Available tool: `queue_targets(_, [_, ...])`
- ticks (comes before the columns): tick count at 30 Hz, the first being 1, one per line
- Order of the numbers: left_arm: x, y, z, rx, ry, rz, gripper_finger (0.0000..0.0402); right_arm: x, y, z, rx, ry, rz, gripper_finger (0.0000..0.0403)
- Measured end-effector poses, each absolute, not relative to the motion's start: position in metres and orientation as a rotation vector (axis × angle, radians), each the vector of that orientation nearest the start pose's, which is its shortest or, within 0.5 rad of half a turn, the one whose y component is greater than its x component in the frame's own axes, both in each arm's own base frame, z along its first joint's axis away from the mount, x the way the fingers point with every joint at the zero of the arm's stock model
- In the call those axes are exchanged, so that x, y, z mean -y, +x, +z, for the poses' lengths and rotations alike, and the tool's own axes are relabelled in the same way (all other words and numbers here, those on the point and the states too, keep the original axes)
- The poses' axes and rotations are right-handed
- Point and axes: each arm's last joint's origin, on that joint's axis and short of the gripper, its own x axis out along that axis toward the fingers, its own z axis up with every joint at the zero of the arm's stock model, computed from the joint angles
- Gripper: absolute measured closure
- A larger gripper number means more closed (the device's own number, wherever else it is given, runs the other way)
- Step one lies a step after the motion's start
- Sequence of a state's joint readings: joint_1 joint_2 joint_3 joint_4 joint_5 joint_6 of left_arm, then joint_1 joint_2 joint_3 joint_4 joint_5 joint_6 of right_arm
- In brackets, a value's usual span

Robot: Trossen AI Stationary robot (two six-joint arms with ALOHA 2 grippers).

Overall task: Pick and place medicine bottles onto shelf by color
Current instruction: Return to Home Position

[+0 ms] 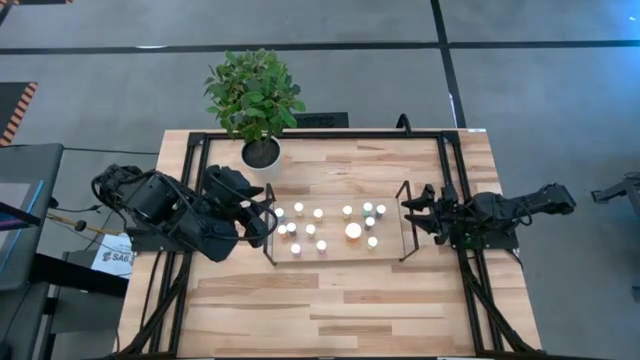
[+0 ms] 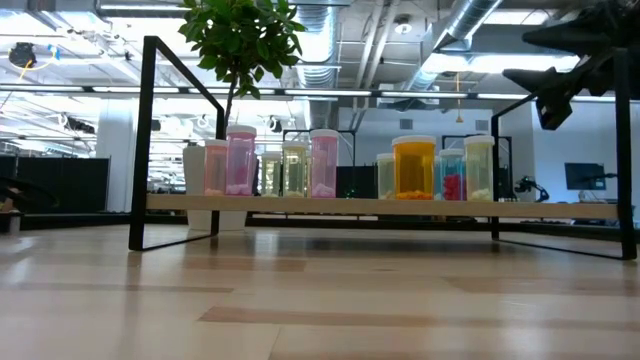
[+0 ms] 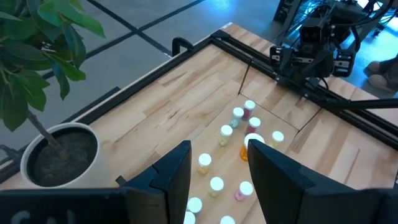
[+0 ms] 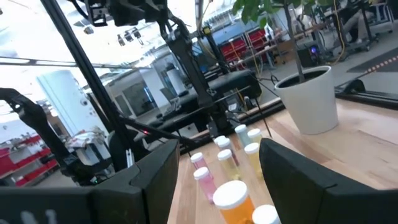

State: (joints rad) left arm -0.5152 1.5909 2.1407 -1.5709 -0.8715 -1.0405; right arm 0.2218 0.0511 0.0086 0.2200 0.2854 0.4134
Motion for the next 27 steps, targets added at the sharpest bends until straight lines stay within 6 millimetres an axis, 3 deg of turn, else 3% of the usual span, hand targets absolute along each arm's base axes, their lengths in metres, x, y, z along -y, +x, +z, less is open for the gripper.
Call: queue_targets(27, [0.1015, 0.2269, 0.4741, -0.445, -0.321, 0.721, 0.0257, -0.0136, 0.0977, 0.1799, 0.154, 0.445, -0.036, 0.0159])
